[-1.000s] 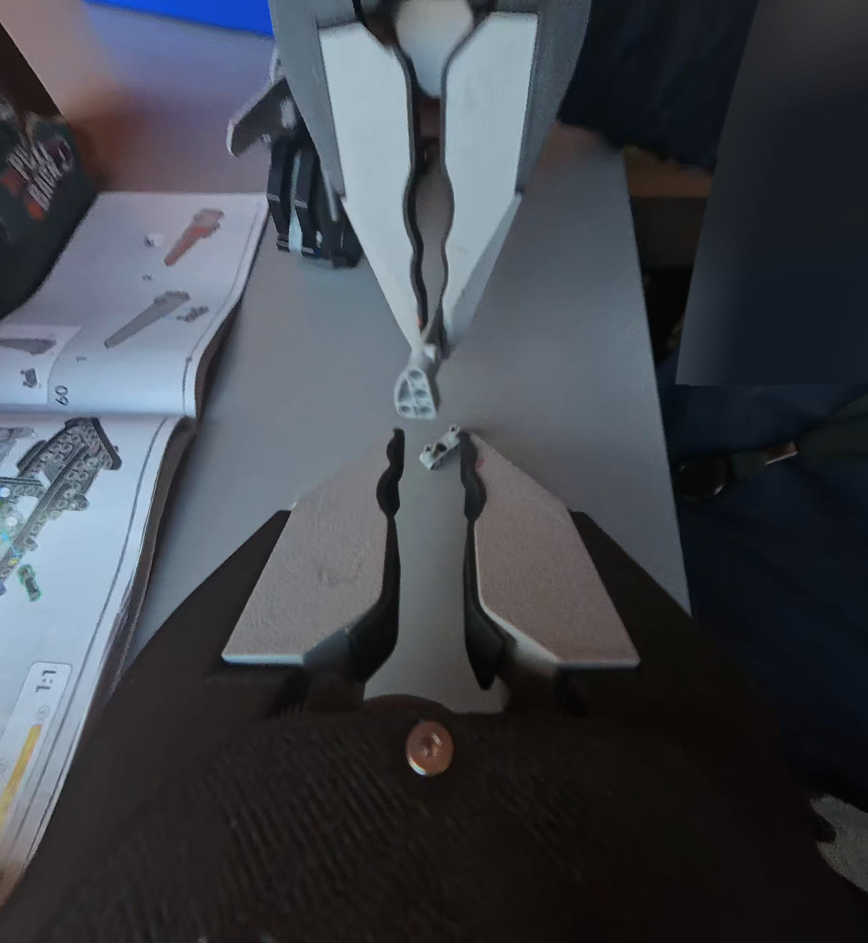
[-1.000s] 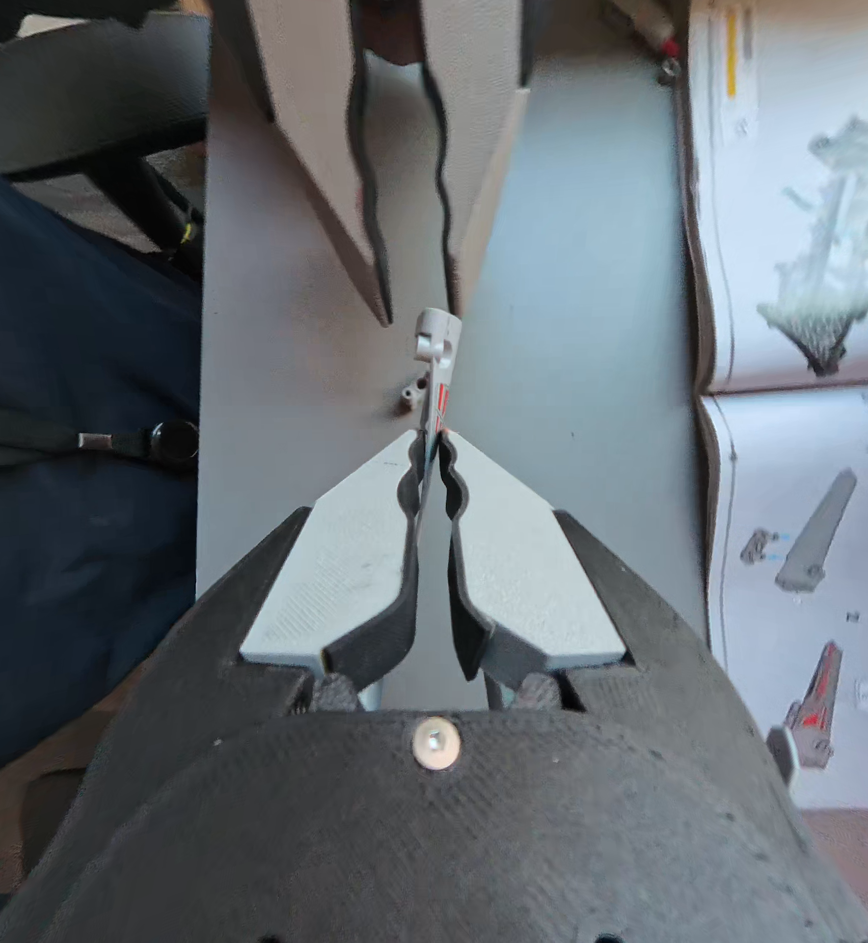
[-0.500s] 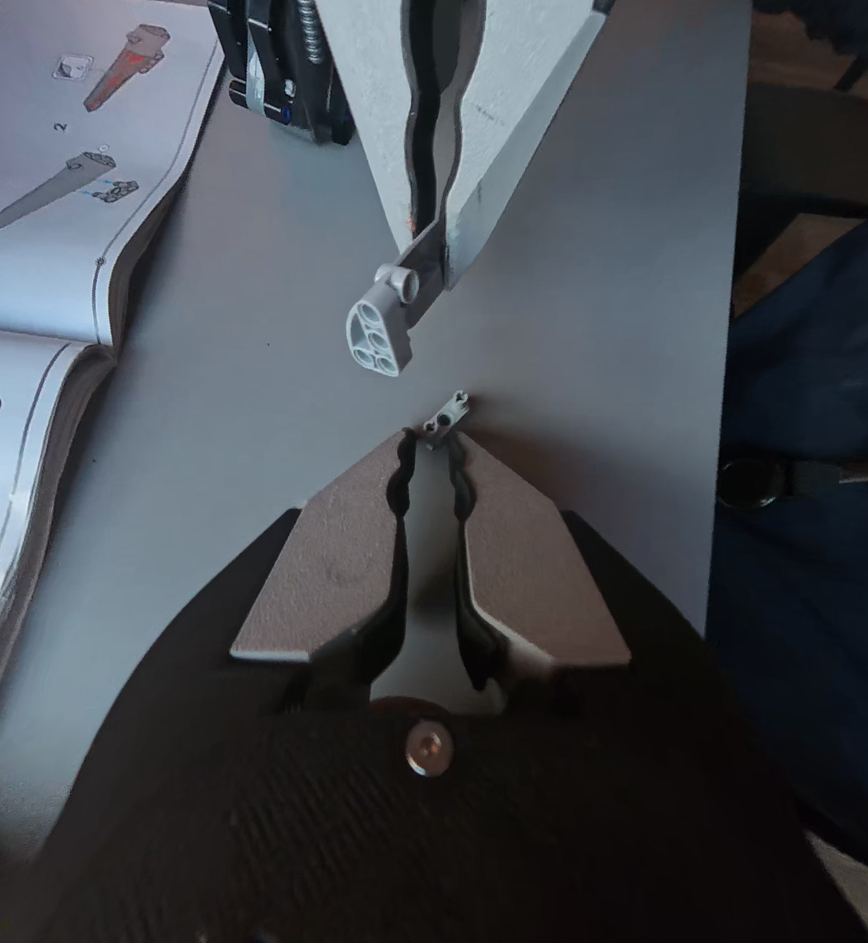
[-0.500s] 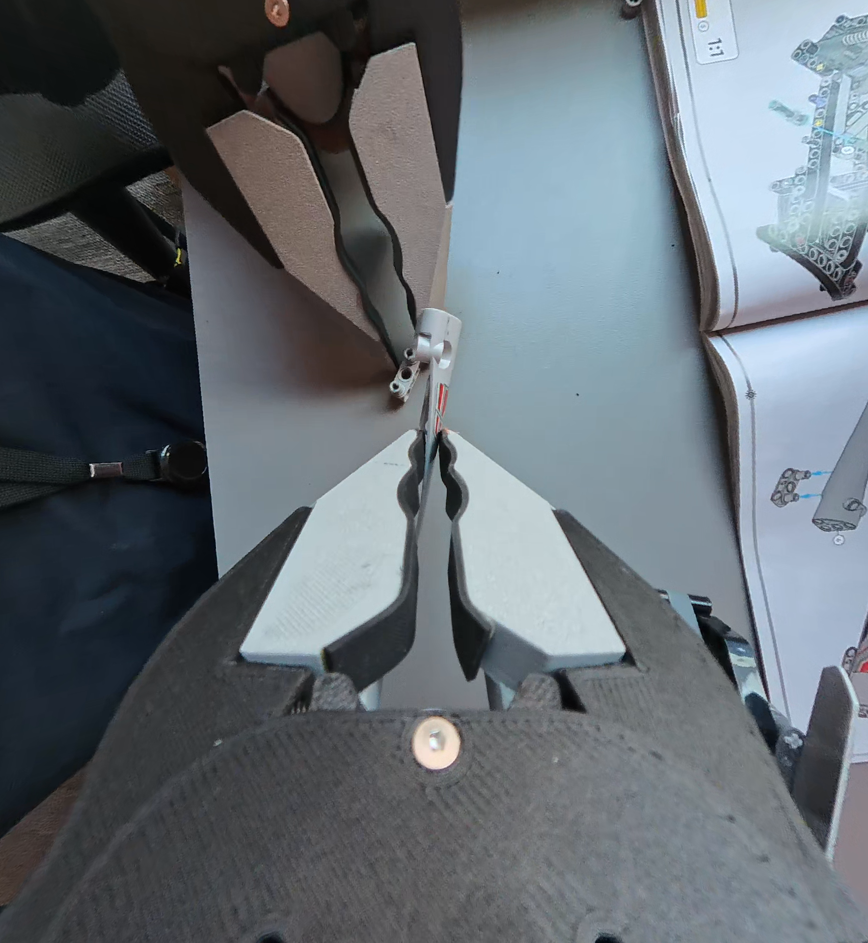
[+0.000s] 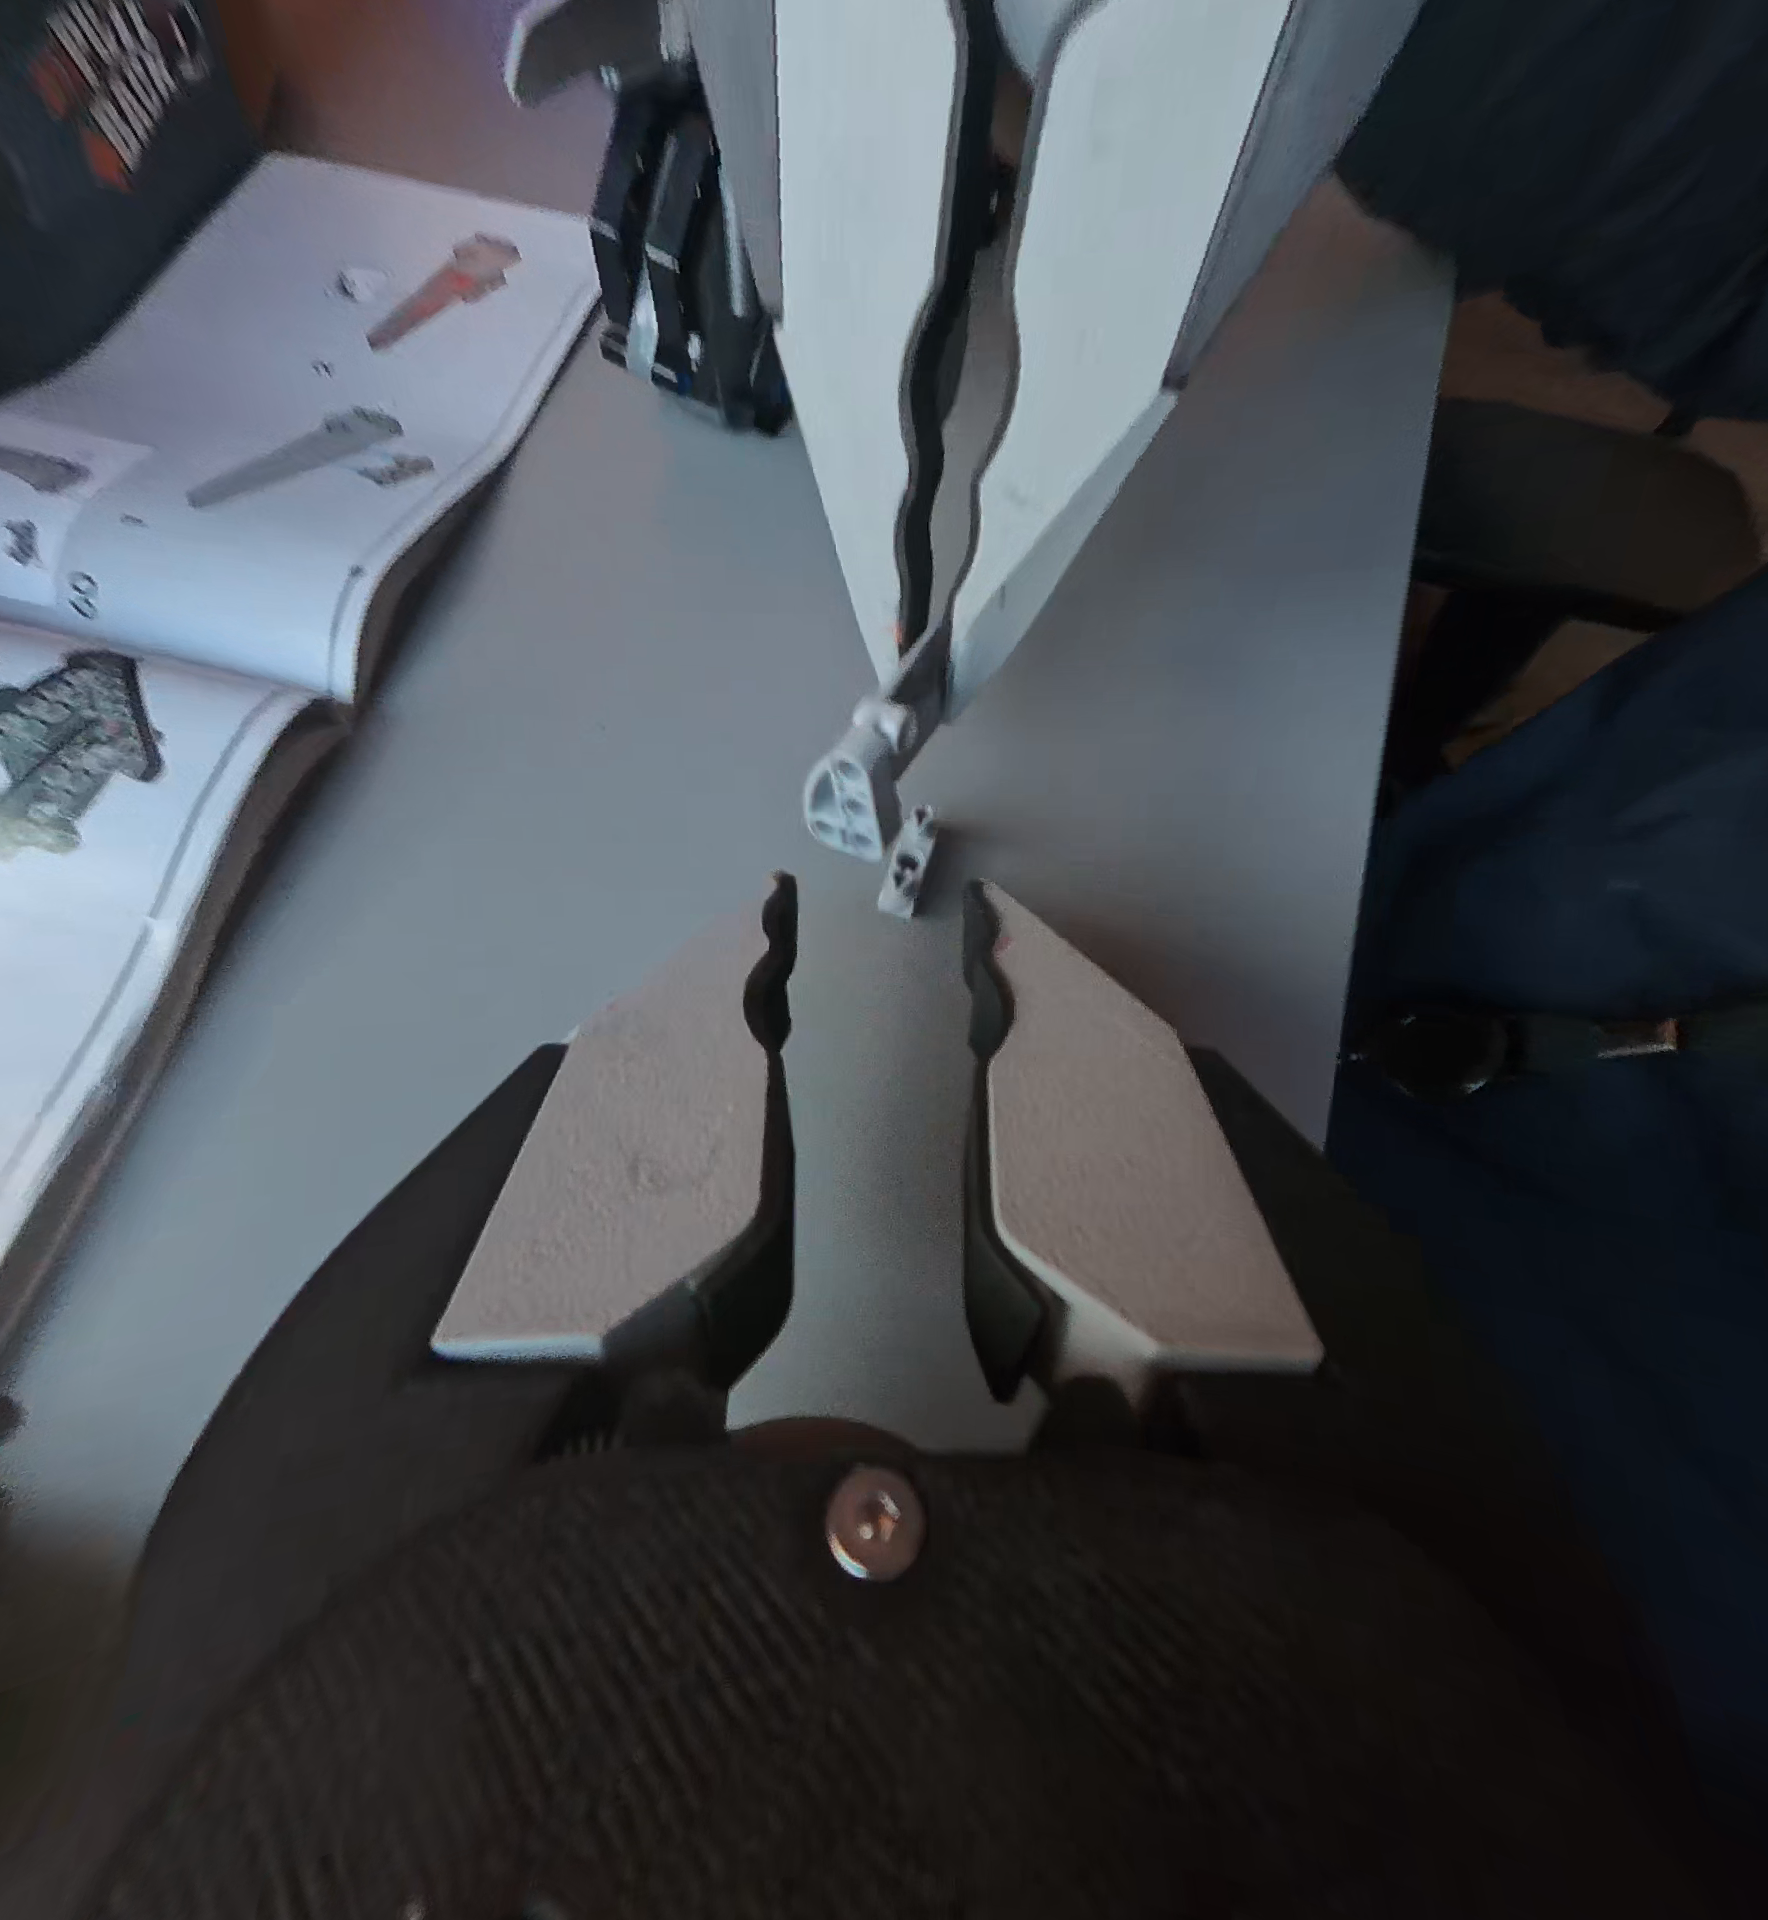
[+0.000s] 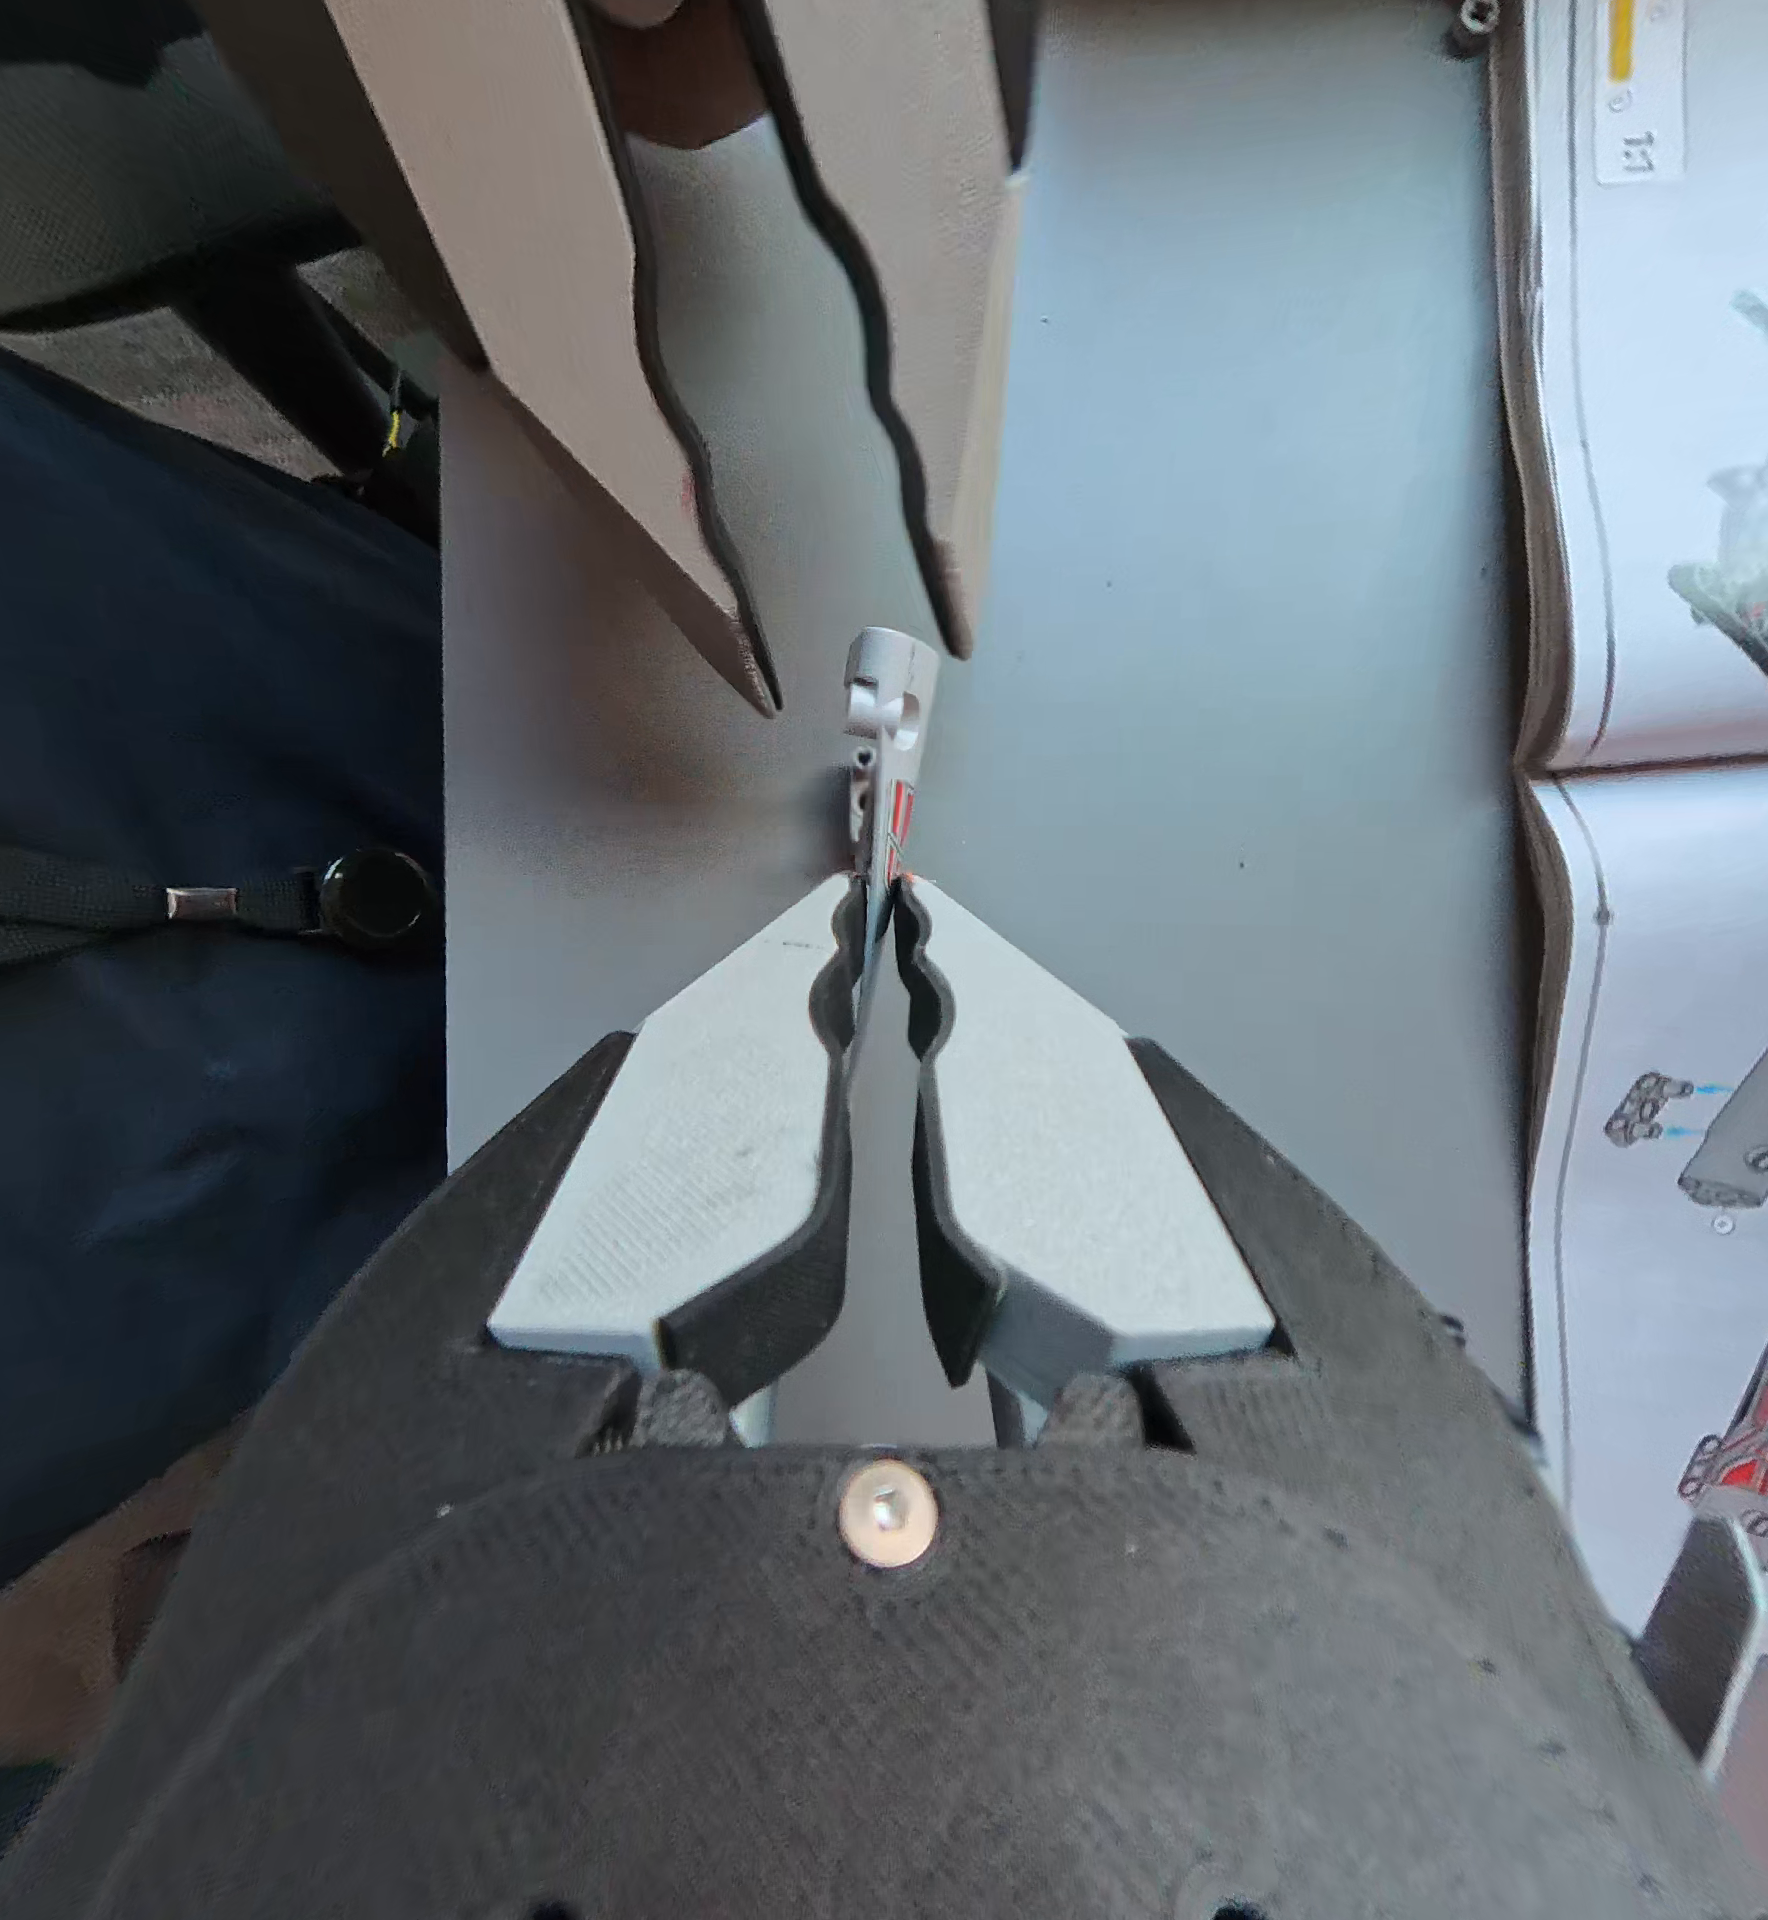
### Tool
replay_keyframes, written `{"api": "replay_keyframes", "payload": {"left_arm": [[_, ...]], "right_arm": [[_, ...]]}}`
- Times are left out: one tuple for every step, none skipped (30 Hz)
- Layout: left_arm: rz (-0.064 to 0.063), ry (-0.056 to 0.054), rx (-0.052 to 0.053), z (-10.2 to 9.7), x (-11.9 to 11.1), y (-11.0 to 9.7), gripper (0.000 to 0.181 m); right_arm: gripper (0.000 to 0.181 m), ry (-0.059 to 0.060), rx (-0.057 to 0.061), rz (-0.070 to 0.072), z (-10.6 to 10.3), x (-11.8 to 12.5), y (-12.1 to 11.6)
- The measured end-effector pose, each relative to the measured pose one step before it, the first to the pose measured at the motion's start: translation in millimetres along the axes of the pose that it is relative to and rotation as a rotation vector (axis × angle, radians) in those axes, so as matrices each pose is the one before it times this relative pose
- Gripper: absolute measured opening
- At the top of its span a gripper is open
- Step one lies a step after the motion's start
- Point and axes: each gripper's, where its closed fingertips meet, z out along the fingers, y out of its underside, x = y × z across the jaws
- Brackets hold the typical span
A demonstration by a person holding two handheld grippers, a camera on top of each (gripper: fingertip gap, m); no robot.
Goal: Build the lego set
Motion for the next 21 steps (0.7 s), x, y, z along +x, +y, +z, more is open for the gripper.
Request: {"api": "replay_keyframes", "payload": {"left_arm": [[0.0098,-0.0007,0.0241,-2.59,-0.90,-6.07,0.030],[0.0110,0.0076,0.0210,-1.77,-0.34,-5.09,0.030],[0.0099,0.0136,0.0205,-1.22,0.21,-3.89,0.028],[0.0050,0.0177,0.0164,-0.78,0.47,-2.05,0.025],[-0.0026,0.0170,0.0118,-0.51,0.04,-0.56,0.020],[-0.0050,0.0193,0.0086,-0.33,0.36,0.63,0.012],[-0.0083,0.0186,0.0033,-0.09,0.49,1.75,0.010],[-0.0076,0.0123,0.0010,-0.07,-0.22,1.82,0.010],[-0.0031,0.0068,0.0044,-0.37,-0.07,0.96,0.010],[0.0028,0.0073,0.0048,-0.43,0.96,0.51,0.009],[0.0043,0.0062,0.0060,-0.52,1.47,-0.18,0.009],[-0.0001,0.0051,0.0056,-0.40,1.38,-0.25,0.009],[0.0002,0.0073,0.0033,0.06,1.62,0.17,0.009],[-0.0028,0.0047,-0.0024,0.40,1.03,0.95,0.009],[-0.0027,0.0031,-0.0050,0.71,0.39,0.87,0.009],[0.0042,-0.0001,-0.0034,0.71,-0.23,0.63,0.010],[0.0054,-0.0039,-0.0027,0.61,-0.96,0.60,0.012],[0.0021,0.0019,-0.0050,0.49,-0.07,0.76,0.014],[0.0001,0.0055,-0.0057,0.53,0.42,0.79,0.014],[0.0008,-0.0014,-0.0054,0.22,-0.46,0.84,0.015],[0.0034,-0.0003,-0.0064,0.27,-0.15,1.17,0.014]], "right_arm": [[0.002,-0.0031,-0.0064,-0.0221,0.88,-0.86,-1.51],[0.002,-0.0002,-0.0103,-0.0195,1.28,0.00,-1.08],[0.002,-0.0024,-0.0124,-0.0177,1.46,-0.22,-0.66],[0.002,-0.0068,-0.0123,-0.0142,1.71,-0.97,-0.41],[0.002,-0.0069,-0.0134,-0.0073,1.71,-0.87,0.07],[0.002,-0.0007,-0.0116,-0.0002,1.62,0.12,0.06],[0.003,0.0040,-0.0067,0.0005,1.25,0.64,-0.18],[0.002,0.0052,-0.0021,-0.0040,0.97,0.45,-0.25],[0.002,0.0057,0.0017,-0.0065,0.62,0.25,-0.21],[0.002,0.0011,0.0034,-0.0056,0.18,-0.63,-0.46],[0.002,-0.0034,0.0040,-0.0047,-0.07,-1.33,-0.43],[0.002,-0.0025,0.0031,-0.0061,-0.39,-1.35,-0.23],[0.002,-0.0017,-0.0006,-0.0072,-0.07,-1.34,0.08],[0.002,-0.0002,-0.0058,-0.0061,0.30,-0.93,0.45],[0.002,0.0046,-0.0092,-0.0048,0.65,-0.04,0.63],[0.002,0.0105,-0.0080,-0.0057,0.65,1.12,0.33],[0.000,0.0113,-0.0034,-0.0072,0.44,1.34,-0.18],[0.000,0.0074,0.0000,-0.0064,0.11,0.93,-0.45],[0.000,0.0002,0.0003,-0.0032,0.08,0.10,-0.38],[0.000,-0.0042,-0.0010,-0.0006,0.34,-0.47,0.00],[0.000,-0.0022,-0.0018,0.0001,0.62,-0.17,0.33]]}}
